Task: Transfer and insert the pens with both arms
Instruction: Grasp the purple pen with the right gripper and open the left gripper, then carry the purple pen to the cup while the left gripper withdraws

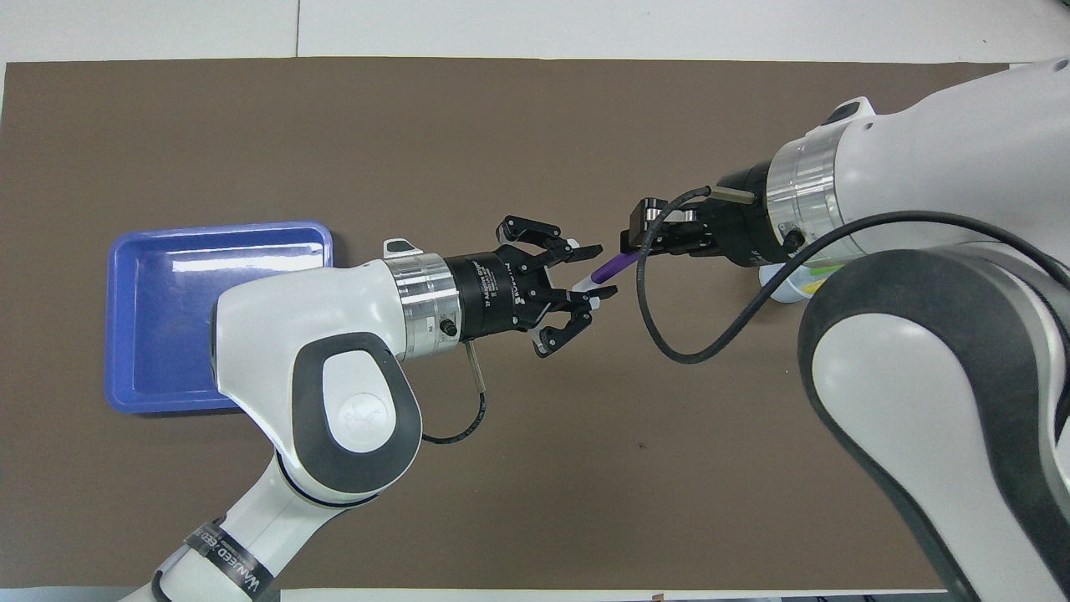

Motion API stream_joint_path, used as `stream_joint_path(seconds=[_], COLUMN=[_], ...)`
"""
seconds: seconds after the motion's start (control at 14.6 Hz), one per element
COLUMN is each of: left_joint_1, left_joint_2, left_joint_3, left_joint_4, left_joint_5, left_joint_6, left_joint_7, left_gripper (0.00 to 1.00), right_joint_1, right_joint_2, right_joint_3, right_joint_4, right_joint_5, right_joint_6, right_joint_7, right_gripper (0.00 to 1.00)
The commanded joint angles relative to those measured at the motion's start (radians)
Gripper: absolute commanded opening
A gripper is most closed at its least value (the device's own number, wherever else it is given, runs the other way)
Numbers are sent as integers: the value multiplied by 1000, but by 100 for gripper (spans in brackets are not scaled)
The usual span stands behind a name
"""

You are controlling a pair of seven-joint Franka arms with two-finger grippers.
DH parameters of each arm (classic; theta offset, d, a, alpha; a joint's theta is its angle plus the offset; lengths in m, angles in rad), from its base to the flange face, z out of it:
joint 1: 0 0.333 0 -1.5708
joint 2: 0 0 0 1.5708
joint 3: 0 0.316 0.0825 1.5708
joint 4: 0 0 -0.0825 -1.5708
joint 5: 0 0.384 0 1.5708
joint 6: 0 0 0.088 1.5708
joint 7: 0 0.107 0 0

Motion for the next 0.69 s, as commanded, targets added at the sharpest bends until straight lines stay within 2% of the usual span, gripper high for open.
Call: stream_joint_path(seconds=[0.0,0.21,0.41,0.48,0.62], left_joint_1=[-27,-14,26,40,77], left_joint_2=[-22,-25,-22,-19,-18], left_joint_3=[11,16,19,19,19], left_joint_4=[-21,-22,-24,-24,-28], left_joint_5=[-28,-25,6,47,207], left_joint_6=[44,42,41,39,27], left_joint_7=[-3,-4,2,2,2], left_gripper=[100,100,100,100,100], right_joint_1=[-21,-38,-53,-71,-116], right_joint_2=[-8,-10,-13,-18,-21], right_joint_3=[2,2,2,2,2], right_joint_4=[-10,-15,-71,-105,-163], right_joint_5=[-15,-88,-237,-266,-311], right_joint_6=[-1,7,97,123,163], right_joint_7=[10,9,-10,-63,-193], right_gripper=[0,0,0,0,0])
